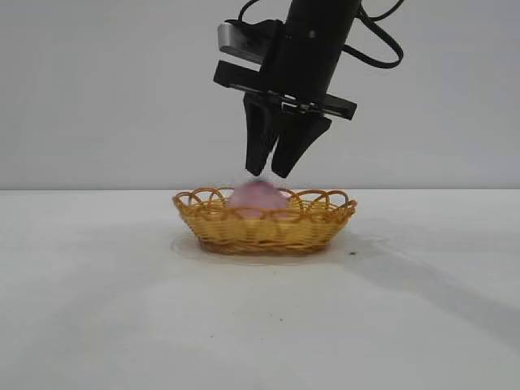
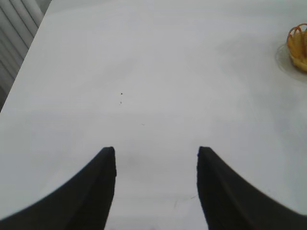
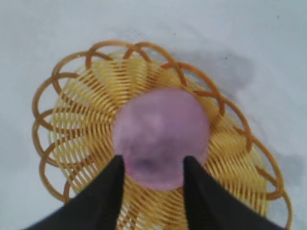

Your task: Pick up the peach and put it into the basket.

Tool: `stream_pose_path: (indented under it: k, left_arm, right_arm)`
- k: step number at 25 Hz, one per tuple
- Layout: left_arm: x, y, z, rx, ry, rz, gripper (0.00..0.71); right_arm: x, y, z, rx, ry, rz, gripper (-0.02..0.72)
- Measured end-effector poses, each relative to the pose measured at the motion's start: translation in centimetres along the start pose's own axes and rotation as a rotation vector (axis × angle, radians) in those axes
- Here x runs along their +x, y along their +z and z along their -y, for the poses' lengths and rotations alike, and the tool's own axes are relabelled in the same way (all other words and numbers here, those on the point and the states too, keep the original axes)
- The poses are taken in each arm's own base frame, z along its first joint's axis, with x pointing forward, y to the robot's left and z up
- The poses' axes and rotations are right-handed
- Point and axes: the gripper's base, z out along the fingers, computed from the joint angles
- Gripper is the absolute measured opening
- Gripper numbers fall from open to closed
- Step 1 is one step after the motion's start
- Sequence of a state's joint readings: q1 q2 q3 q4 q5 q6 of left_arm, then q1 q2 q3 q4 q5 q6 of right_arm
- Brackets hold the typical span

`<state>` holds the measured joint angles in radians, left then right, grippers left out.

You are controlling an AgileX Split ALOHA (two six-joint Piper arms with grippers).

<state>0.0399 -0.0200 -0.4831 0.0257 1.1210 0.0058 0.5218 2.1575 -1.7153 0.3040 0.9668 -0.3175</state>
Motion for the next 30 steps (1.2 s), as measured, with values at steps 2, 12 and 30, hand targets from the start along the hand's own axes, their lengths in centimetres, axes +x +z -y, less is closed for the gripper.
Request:
stream_pose_path:
  k: [2,12,30]
  left_arm:
    - [0.0,0.0,0.0,0.0,0.0,0.0,0.334]
    - [0.0,0.0,0.0,0.001,-0.001,0.0,0.334]
    - [0.0,0.0,0.0,0.002,0.003,0.0,0.334]
  right_arm:
    - [0.0,-0.6,-0.2,-0.003,0.008,-0.003,0.29]
    - [3.6,-7.1,2.7,0.169,0.145,-0.033,0.316]
    - [16.6,-19.0,10.8,0.351,0.575,0.326,0.316]
